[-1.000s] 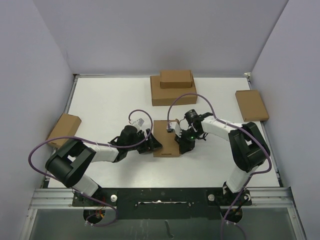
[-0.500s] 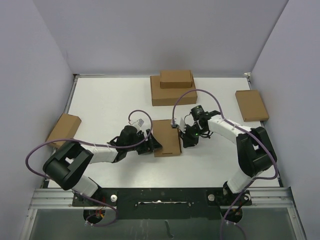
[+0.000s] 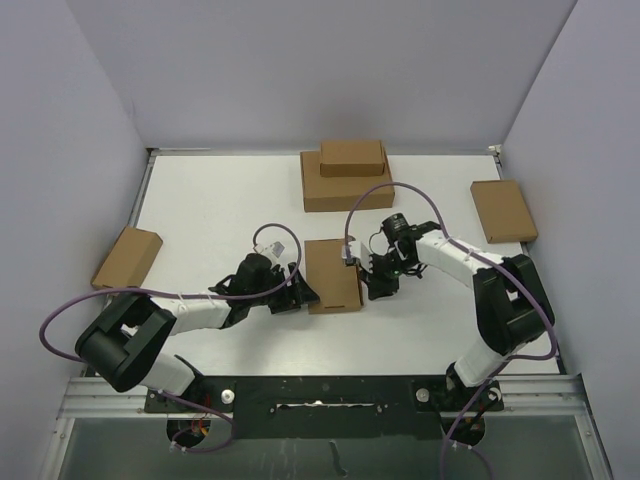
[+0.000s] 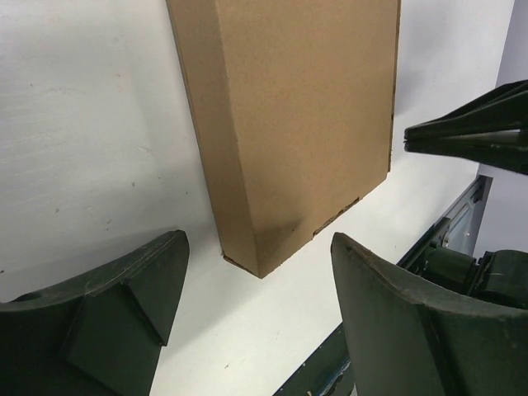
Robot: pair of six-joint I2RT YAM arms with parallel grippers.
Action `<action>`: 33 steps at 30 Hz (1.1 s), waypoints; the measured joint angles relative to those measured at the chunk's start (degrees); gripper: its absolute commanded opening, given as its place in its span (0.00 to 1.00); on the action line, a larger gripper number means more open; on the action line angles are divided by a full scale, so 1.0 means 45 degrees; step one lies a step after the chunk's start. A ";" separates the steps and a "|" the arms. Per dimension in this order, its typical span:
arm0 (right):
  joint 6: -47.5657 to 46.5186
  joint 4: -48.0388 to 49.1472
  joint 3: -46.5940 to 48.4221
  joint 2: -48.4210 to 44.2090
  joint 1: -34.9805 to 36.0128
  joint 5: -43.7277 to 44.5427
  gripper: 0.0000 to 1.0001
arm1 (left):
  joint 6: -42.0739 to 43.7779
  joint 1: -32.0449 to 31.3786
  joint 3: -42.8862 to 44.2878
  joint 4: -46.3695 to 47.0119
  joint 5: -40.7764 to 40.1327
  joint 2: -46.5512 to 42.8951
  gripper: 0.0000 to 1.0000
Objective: Fold the paper box
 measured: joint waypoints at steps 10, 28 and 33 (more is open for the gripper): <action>-0.0049 0.0107 -0.0039 0.0763 0.1481 0.0287 0.06 | -0.0117 -0.0015 -0.0010 0.0627 0.0316 0.0432 0.66; -0.0520 -0.0233 -0.0034 -0.2181 -0.1190 -0.1967 0.15 | 0.0680 0.0291 -0.0340 -0.0617 -0.0063 -0.1064 0.72; -0.0044 0.0180 -0.0039 -0.2905 -0.1962 -0.2346 0.25 | 0.1311 0.0831 -0.0330 -0.0923 -0.0238 -0.2166 0.72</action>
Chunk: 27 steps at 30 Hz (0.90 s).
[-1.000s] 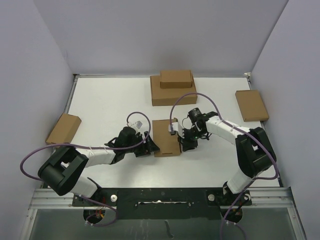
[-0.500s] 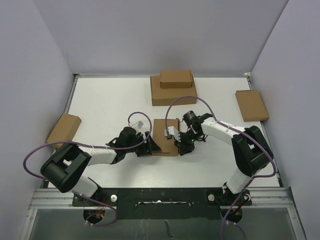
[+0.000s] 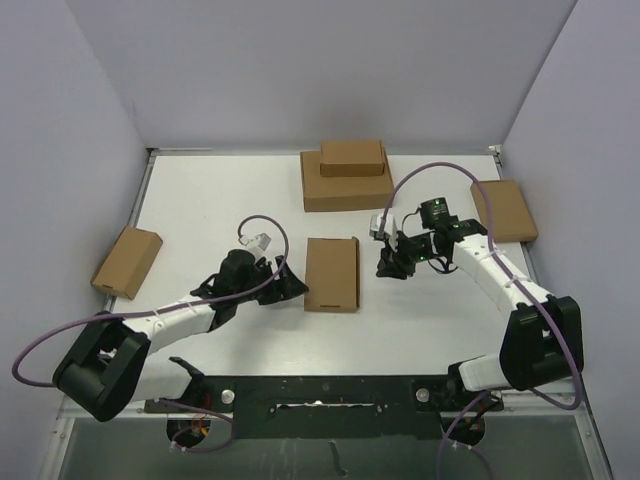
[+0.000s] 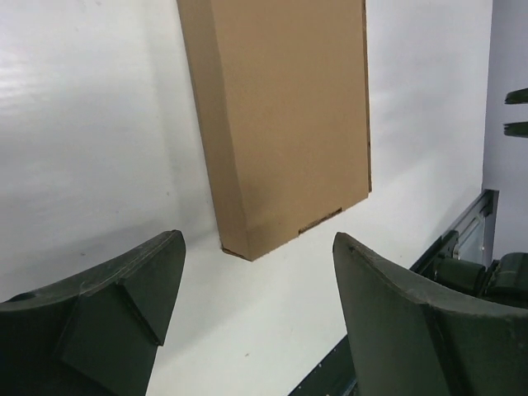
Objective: Fold the paper box
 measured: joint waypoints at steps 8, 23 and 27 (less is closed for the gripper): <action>0.1991 0.0981 0.0787 0.0219 -0.0539 -0.0185 0.30 | 0.0359 0.1661 0.1141 0.0015 0.0845 0.1161 0.71; 0.4580 0.2861 0.5610 0.7548 -0.0563 0.2443 0.08 | 0.1462 0.1836 0.5882 -0.1384 0.1530 0.5561 0.65; 0.3769 0.2676 0.6334 0.8456 -0.0355 0.2608 0.08 | 0.1797 0.1826 0.5877 -0.2108 0.1423 0.5527 0.65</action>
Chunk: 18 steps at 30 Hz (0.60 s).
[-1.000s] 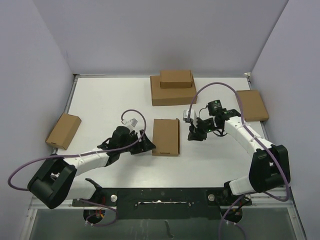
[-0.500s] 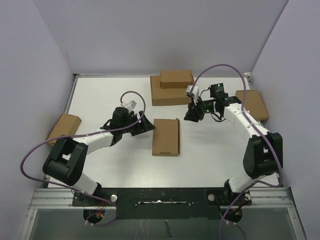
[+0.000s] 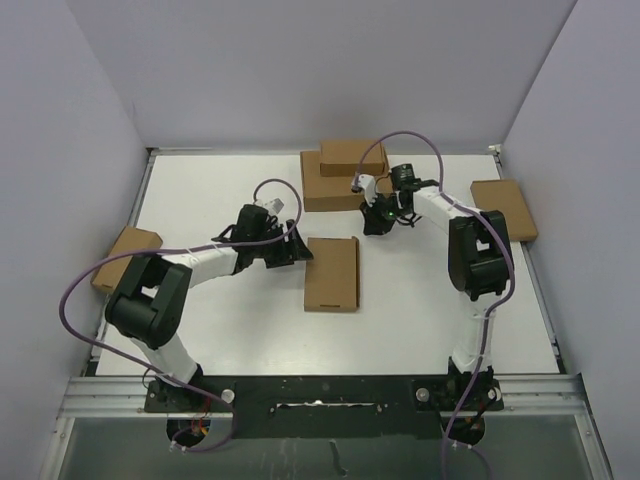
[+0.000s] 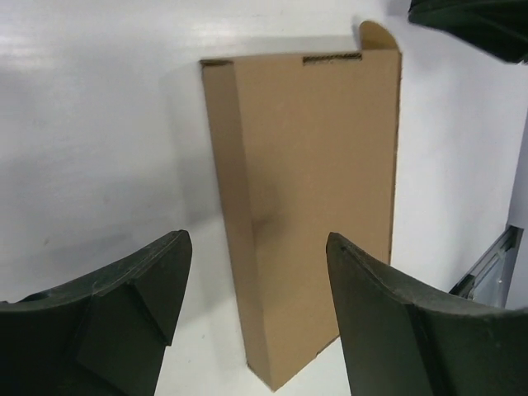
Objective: Fold the paper box
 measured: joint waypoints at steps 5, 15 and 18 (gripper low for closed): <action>-0.1263 -0.0714 0.1234 0.0418 0.0665 -0.0316 0.09 | 0.0141 -0.0019 -0.1613 -0.0850 -0.0452 -0.1894 0.61; -0.3429 -0.2365 0.2783 0.1787 0.1117 -0.0894 0.09 | -0.1506 -0.2259 -0.5343 -0.2297 -0.1001 -0.7645 0.37; -0.3721 -0.2720 0.2730 0.1802 0.1117 -0.0971 0.09 | -0.1962 -0.2866 -0.5824 -0.2302 -0.1030 -0.7548 0.38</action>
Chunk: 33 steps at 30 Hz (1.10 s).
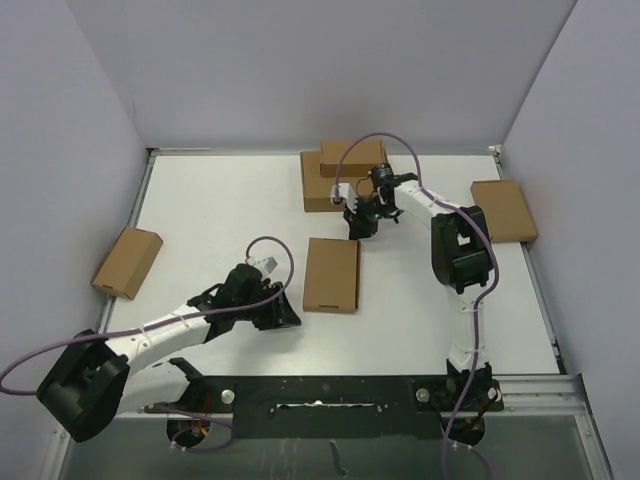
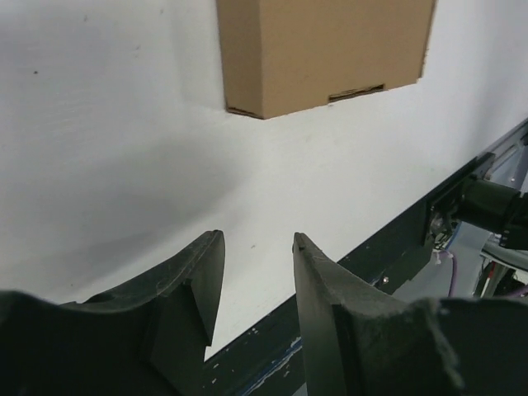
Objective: Fold the paper box
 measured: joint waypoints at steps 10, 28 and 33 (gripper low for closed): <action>-0.0549 -0.0068 -0.2681 -0.1360 0.0024 -0.0311 0.09 | -0.0588 -0.0209 -0.0034 0.1841 0.0058 0.2642 0.41; -0.1307 -0.0656 -0.8461 -0.5833 0.1044 0.0369 0.10 | 0.2127 0.2822 0.1724 0.0359 -0.0160 0.3570 0.52; -0.1355 -0.1375 -0.8937 -0.6513 0.1477 -0.0010 0.15 | 0.2895 0.3575 0.3031 0.0476 0.0695 0.4745 0.54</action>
